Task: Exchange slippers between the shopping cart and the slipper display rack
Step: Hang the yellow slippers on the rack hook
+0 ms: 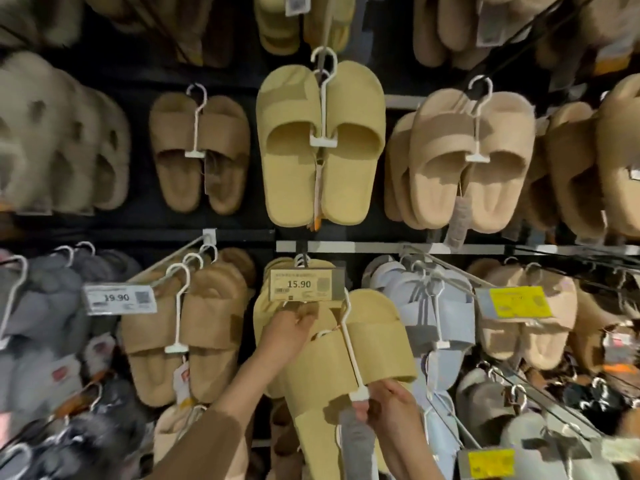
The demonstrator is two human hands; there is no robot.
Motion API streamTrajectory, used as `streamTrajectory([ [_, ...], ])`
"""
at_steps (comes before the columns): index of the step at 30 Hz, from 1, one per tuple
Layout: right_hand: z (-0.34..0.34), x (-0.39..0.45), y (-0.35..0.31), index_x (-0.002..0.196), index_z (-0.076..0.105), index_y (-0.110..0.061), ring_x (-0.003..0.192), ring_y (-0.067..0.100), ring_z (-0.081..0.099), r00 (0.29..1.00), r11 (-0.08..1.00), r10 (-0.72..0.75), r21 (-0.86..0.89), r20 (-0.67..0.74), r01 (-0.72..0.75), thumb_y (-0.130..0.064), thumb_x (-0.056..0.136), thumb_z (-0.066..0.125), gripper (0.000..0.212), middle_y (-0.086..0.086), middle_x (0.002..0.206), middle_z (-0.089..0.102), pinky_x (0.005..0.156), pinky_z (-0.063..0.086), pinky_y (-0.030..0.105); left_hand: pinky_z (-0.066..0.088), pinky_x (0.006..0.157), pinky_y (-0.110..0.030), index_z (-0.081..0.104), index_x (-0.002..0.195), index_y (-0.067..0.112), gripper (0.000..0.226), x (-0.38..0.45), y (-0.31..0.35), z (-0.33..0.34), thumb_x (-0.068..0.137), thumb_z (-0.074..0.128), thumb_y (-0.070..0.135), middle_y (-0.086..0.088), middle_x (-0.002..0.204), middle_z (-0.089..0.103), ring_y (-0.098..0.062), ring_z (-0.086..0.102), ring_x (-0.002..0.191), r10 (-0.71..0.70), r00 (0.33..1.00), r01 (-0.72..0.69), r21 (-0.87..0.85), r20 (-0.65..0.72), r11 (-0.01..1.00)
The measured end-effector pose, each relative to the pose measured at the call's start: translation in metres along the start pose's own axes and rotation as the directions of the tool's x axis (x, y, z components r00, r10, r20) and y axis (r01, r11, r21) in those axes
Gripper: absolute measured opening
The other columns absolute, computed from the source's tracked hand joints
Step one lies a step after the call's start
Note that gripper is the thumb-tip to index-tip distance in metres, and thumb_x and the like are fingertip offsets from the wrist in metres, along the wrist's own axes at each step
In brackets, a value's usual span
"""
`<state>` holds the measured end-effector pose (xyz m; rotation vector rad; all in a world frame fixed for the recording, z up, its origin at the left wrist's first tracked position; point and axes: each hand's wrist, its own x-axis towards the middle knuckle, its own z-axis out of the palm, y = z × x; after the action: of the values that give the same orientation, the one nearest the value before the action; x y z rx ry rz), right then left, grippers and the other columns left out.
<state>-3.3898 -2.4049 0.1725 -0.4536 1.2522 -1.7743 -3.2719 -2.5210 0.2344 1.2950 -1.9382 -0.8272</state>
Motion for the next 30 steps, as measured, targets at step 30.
streamTrajectory([
  [30, 0.063, 0.047, 0.040, 0.091, 0.062, 0.008, 0.047, 0.028, 0.064, 0.977, 0.979, 0.157, -0.157, 0.142, -0.134, 0.008, 0.090, 0.045, 0.017, 0.022, 0.059, 0.066, 0.043, 0.053, 0.029, 0.043, 0.072, -0.027, 0.062, 0.087, 0.003, 0.039, 0.038, -0.048, -0.029, 0.067, 0.051, 0.035, -0.016, 0.080, 0.061, -0.037, 0.059, 0.084, 0.122, 0.969, -0.164, -0.189, -0.213, 0.968],
])
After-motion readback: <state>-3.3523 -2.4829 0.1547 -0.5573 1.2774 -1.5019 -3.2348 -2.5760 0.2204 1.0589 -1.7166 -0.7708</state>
